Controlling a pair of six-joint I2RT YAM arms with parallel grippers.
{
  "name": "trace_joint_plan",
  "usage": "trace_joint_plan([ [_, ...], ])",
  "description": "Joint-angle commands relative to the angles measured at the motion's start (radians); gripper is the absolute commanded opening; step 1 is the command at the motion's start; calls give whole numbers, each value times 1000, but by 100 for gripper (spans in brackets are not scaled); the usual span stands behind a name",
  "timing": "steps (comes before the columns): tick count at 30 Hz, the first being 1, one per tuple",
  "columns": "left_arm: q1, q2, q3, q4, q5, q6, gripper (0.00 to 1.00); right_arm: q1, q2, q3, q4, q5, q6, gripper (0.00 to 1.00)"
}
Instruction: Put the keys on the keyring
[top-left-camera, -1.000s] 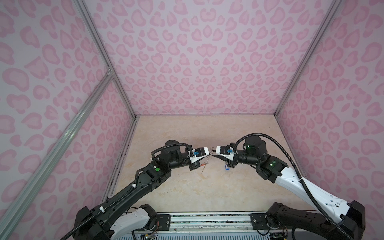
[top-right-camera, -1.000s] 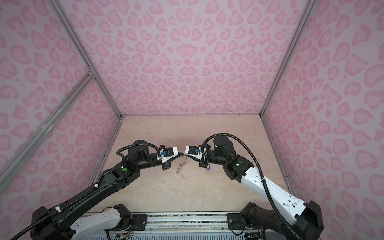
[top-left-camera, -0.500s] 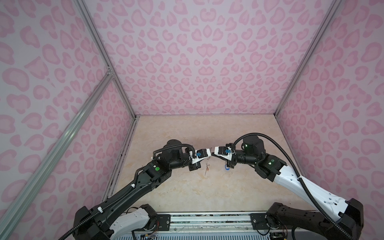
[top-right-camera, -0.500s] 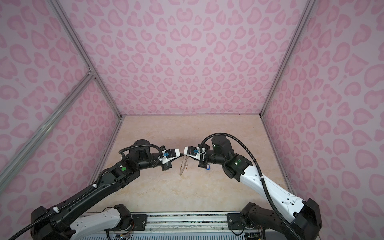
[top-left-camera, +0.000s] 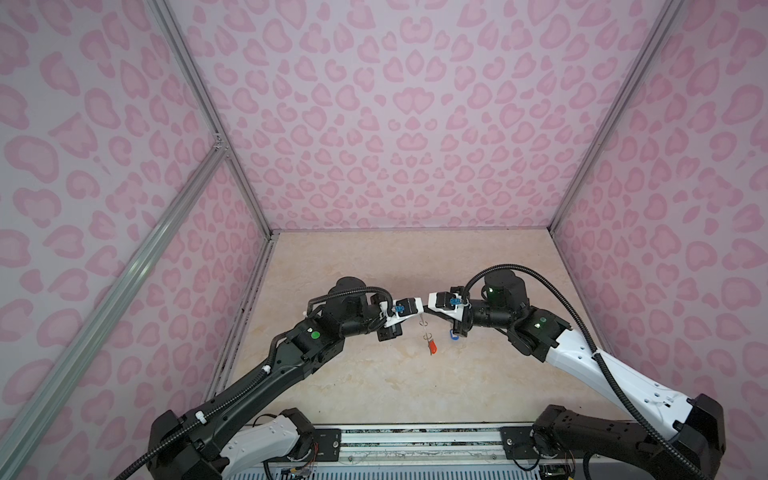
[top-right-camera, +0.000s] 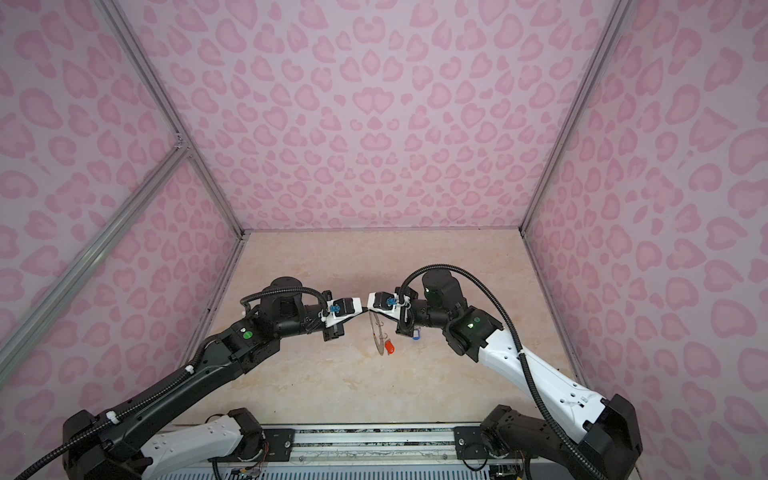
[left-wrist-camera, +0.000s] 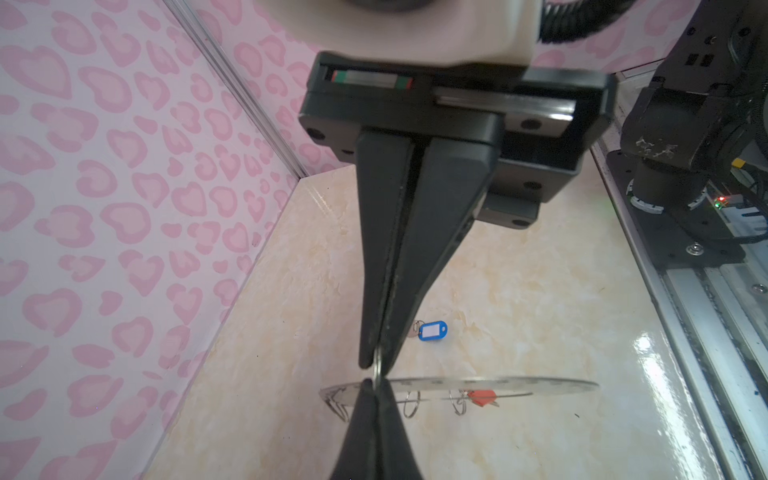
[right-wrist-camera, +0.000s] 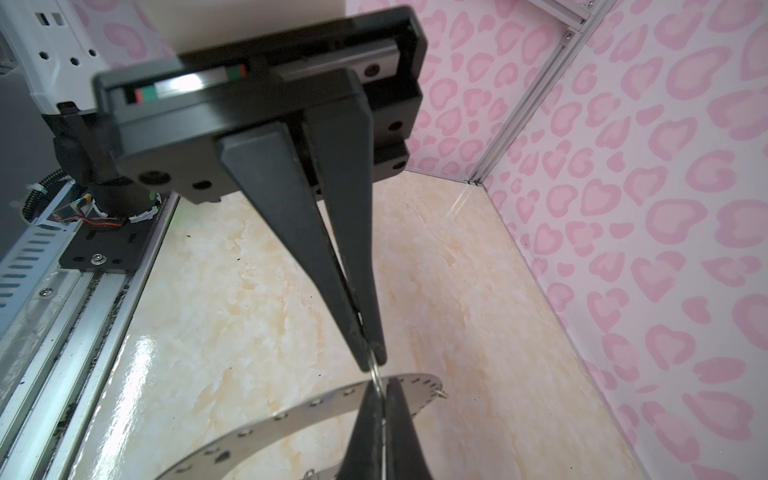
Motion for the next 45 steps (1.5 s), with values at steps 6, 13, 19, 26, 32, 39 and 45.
trace_joint_plan([
  [6,48,-38,-40,120,-1,-101,34,-10,-11,-72,184,-61,104,0],
  [13,136,-99,-197,383,114,-264,28,-18,-4,-102,292,-105,168,0],
  [19,143,-115,-242,446,134,-286,26,-24,15,-92,337,-140,198,0],
  [26,143,-117,-235,446,171,-281,25,-23,41,-80,362,-169,219,0],
  [32,143,-108,-223,421,193,-252,23,-25,47,-70,356,-176,220,0],
  [39,143,-95,-199,410,206,-234,18,-22,56,-54,329,-195,210,0],
  [45,143,-92,-181,402,220,-225,10,-21,62,-54,333,-201,208,0],
])
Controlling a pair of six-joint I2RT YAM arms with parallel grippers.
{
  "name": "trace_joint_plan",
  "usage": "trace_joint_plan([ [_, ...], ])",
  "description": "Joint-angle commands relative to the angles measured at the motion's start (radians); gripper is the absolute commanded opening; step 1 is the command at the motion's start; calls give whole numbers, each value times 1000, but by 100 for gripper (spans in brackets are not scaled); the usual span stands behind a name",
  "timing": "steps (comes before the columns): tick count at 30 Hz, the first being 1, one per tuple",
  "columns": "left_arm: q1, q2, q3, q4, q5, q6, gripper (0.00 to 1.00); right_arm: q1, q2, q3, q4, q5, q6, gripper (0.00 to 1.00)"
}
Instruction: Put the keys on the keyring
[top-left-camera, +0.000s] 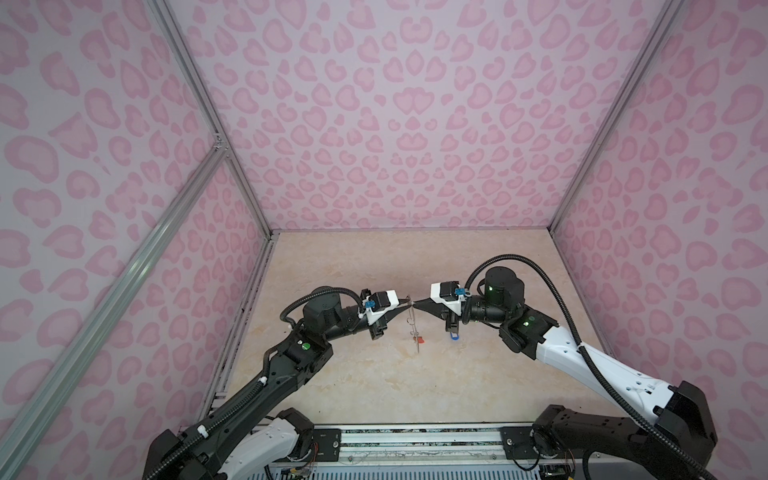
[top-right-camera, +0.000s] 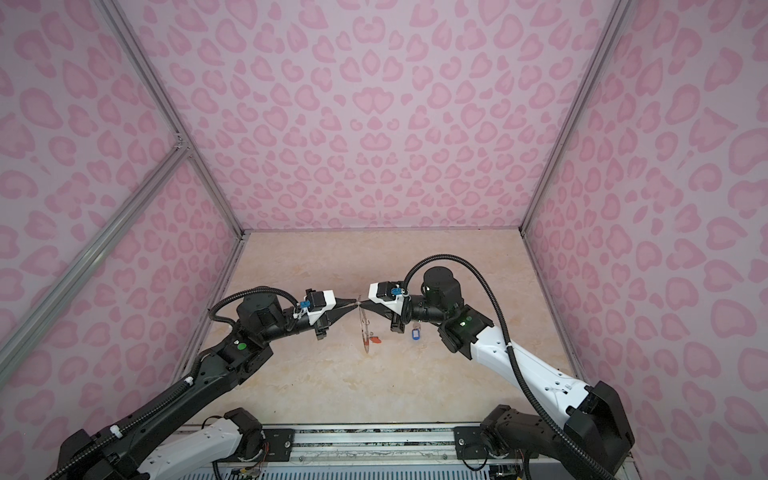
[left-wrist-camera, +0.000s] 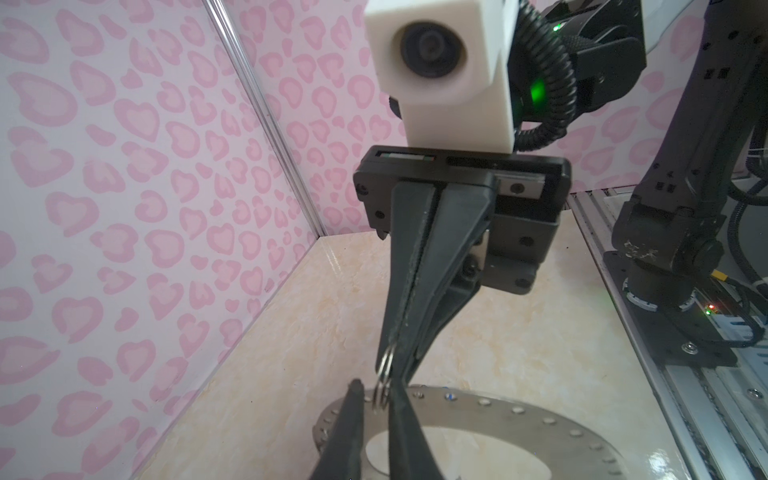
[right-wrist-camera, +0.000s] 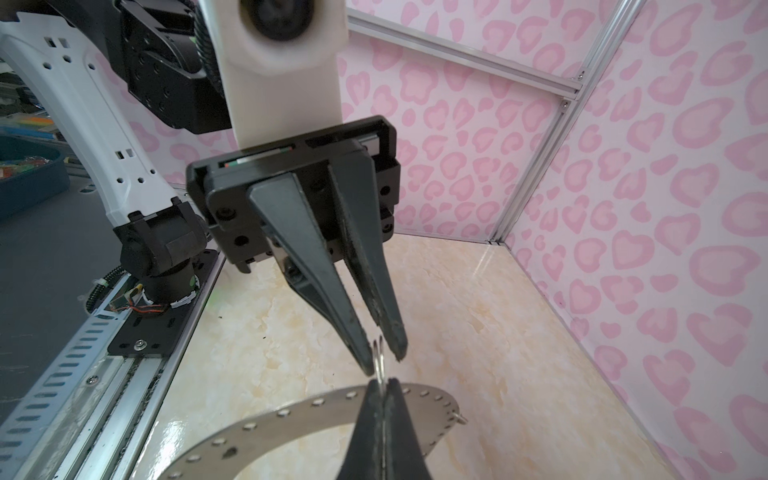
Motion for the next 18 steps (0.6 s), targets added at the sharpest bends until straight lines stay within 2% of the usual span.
trace_joint_plan([
  [1,1,3,17,12,22,17,9,2,6,7,23,-19,1,0],
  [2,1,4,19,8,25,19,4,3,7,9,24,-20,2,0],
  [5,1,10,30,-13,32,28,3,2,7,10,23,-9,2,2],
  [7,-1,15,52,-57,16,43,3,2,-1,13,-14,38,-15,19],
  [8,-3,18,70,-99,2,64,3,6,-7,18,-57,81,-38,24],
  [12,-23,35,162,-309,-98,167,3,18,-48,17,-165,196,-106,27],
  [18,-63,71,269,-532,-198,298,3,35,-92,-4,-185,233,-107,28],
])
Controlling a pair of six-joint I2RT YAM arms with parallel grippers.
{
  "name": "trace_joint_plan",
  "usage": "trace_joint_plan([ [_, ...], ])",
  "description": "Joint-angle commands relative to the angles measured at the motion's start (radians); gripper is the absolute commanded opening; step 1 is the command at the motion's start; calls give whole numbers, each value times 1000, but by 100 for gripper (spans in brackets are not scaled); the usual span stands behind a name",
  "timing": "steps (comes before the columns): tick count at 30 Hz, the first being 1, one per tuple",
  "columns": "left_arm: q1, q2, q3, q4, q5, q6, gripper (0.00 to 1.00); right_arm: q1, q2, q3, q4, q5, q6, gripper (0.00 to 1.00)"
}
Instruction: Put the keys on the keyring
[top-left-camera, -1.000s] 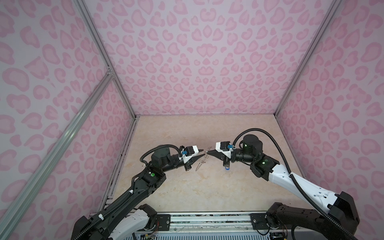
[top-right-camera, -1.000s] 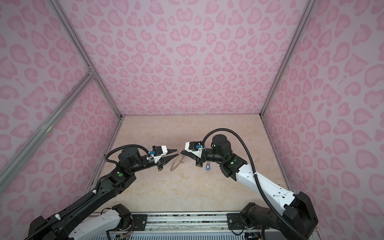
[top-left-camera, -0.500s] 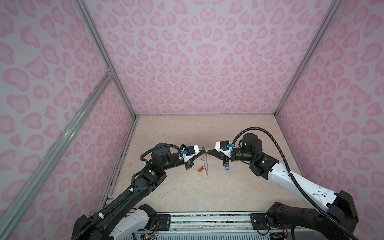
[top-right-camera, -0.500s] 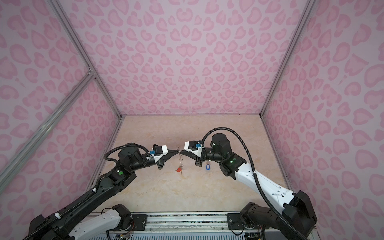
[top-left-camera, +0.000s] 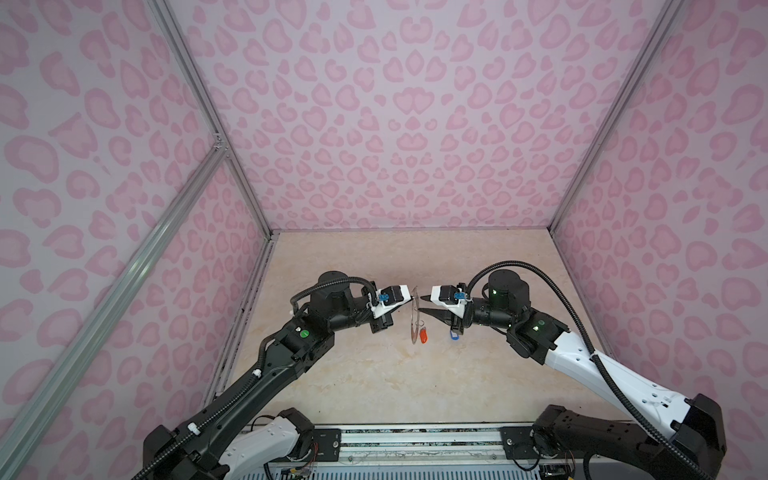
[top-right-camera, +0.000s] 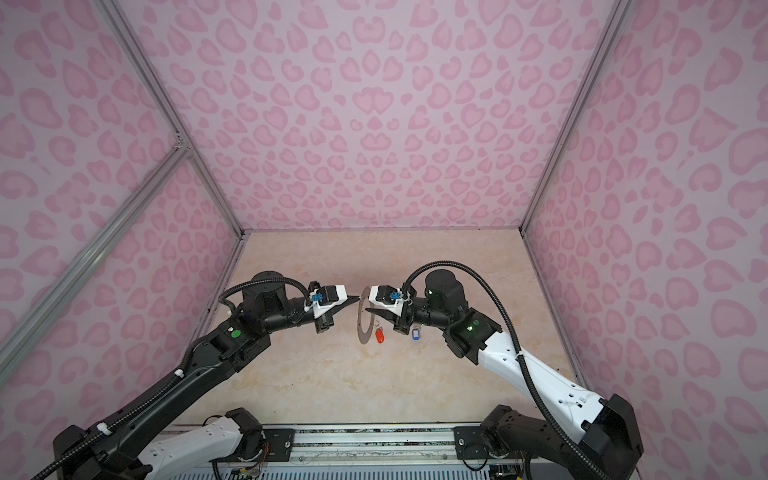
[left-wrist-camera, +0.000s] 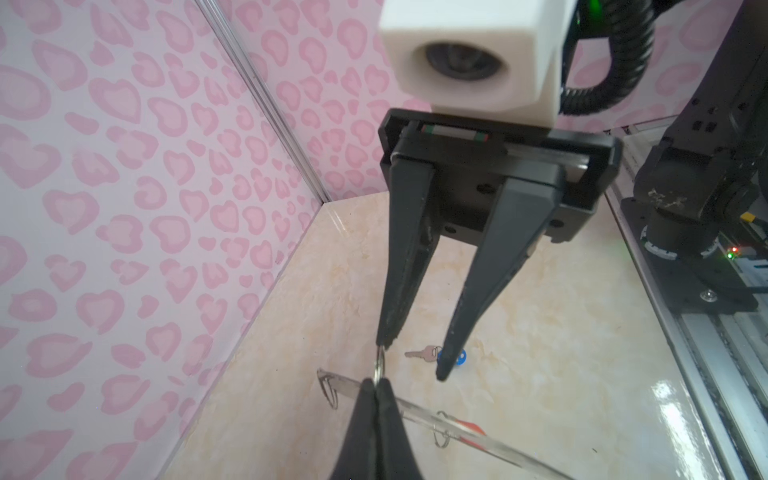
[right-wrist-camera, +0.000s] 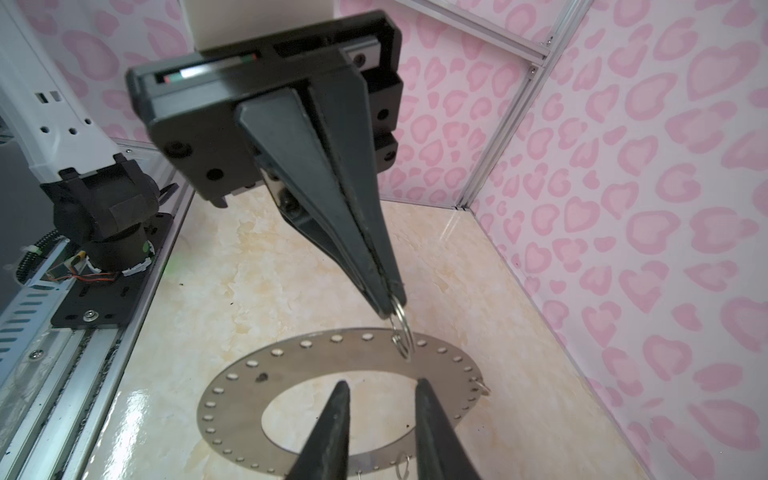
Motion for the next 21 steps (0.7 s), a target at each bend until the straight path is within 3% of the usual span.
trace_joint_plan([
  [1,-16,15,49,-163,-73,102,3,15,-13,-17,-20,47,-16,28],
  [11,-72,65,143,-288,-125,176,3,38,-1,-30,36,42,-4,24],
  [21,-92,67,157,-301,-117,199,3,39,8,-45,70,37,12,17],
])
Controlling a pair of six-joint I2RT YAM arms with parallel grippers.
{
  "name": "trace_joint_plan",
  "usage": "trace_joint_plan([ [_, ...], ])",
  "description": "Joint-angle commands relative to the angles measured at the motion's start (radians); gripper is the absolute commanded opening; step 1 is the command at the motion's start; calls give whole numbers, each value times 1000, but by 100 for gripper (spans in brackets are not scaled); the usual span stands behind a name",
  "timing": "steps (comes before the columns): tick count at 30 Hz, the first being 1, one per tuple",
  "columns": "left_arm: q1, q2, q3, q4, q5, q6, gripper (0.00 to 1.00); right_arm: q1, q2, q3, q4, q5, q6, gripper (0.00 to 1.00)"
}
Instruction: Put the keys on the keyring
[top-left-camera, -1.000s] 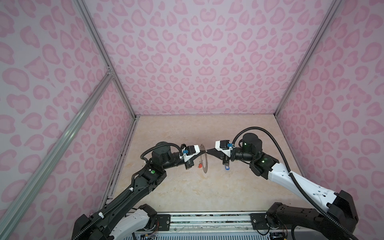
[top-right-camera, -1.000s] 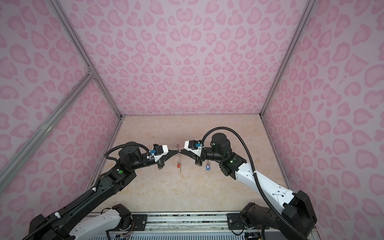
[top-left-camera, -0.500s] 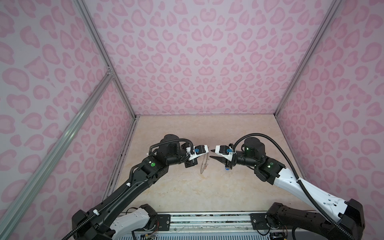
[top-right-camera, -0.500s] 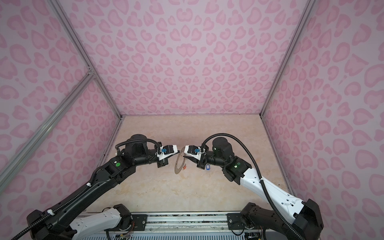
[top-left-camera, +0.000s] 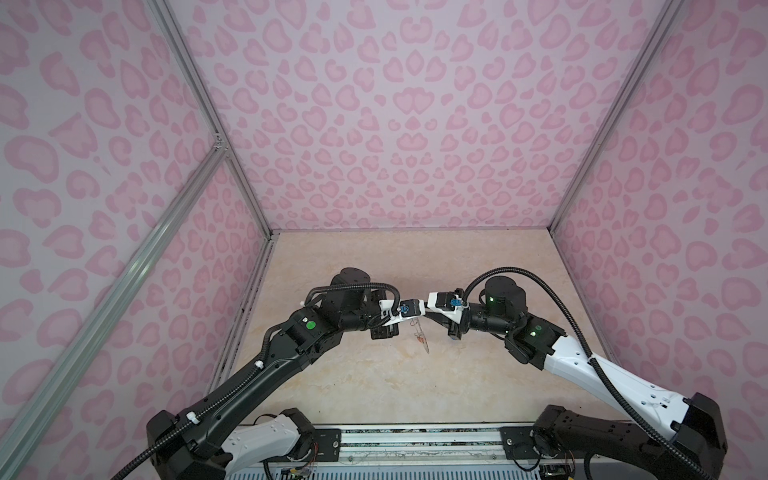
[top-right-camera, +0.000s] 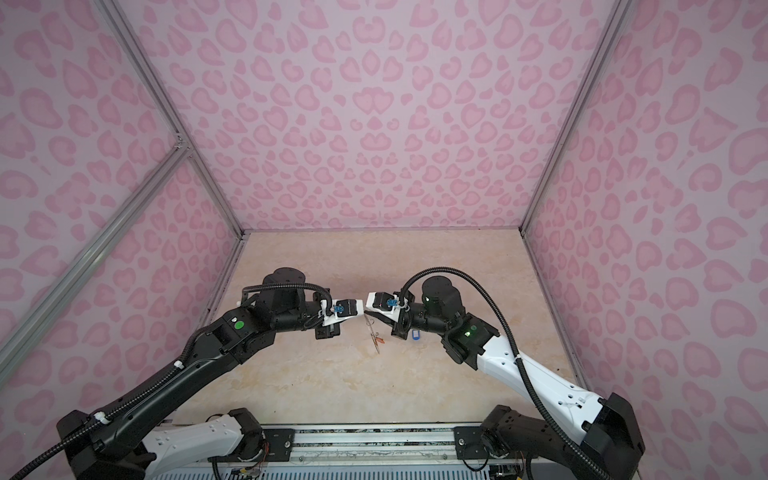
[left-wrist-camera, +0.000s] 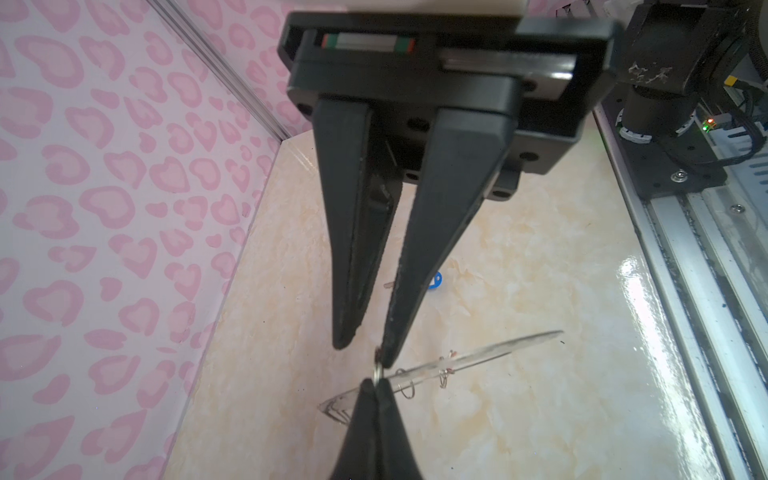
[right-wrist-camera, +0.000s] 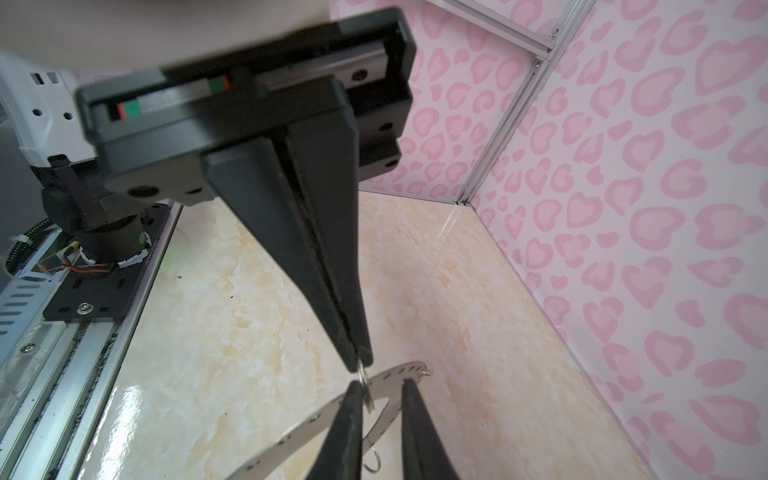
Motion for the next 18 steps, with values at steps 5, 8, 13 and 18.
trace_joint_plan([
  [5,-1,-3,15,9,24,24,3,2,16,-4,31,-7,19,16],
  [8,-2,-8,12,12,33,25,3,2,21,-2,28,-10,18,15],
  [13,-4,-11,8,19,49,26,3,3,29,1,35,-25,22,2],
  [18,-1,-27,-24,60,27,23,4,2,32,0,36,-29,22,0],
])
